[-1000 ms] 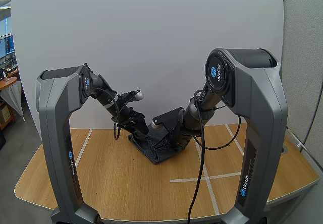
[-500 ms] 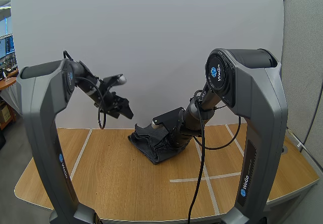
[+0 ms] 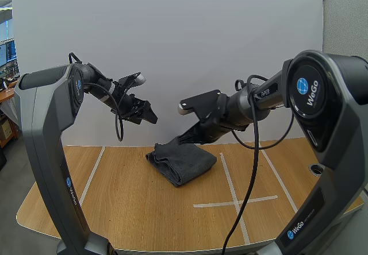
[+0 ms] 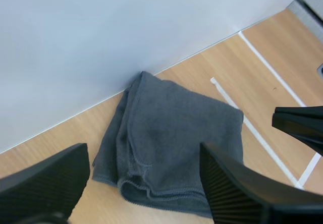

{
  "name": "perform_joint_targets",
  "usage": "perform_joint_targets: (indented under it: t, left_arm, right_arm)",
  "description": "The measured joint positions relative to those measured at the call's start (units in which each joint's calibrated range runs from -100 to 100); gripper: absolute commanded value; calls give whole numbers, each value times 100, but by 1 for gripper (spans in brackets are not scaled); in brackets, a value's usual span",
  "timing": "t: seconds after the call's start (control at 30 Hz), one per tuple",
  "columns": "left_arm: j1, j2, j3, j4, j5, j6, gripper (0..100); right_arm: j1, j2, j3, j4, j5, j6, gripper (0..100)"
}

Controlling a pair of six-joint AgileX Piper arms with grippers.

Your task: Fold the towel

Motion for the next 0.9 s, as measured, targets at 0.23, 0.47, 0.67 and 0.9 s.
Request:
perform_joint_targets:
  t: [0.23,0.47,0.67,0.9]
  left_arm:
    - [-91,0,296,-426,-2,176,0]
    - [-289,237,626,-434,60,297,0]
    - [-476,515,625,-440,60,297,0]
    - [-509,718,625,-451,60,297,0]
  right_arm:
    - [-567,485,26,211,-143,0,0]
    - [-627,672,26,236,-143,0,0]
    - [-627,764,-72,344,-160,0,0]
    - [-627,1288,-623,581,-51,0,0]
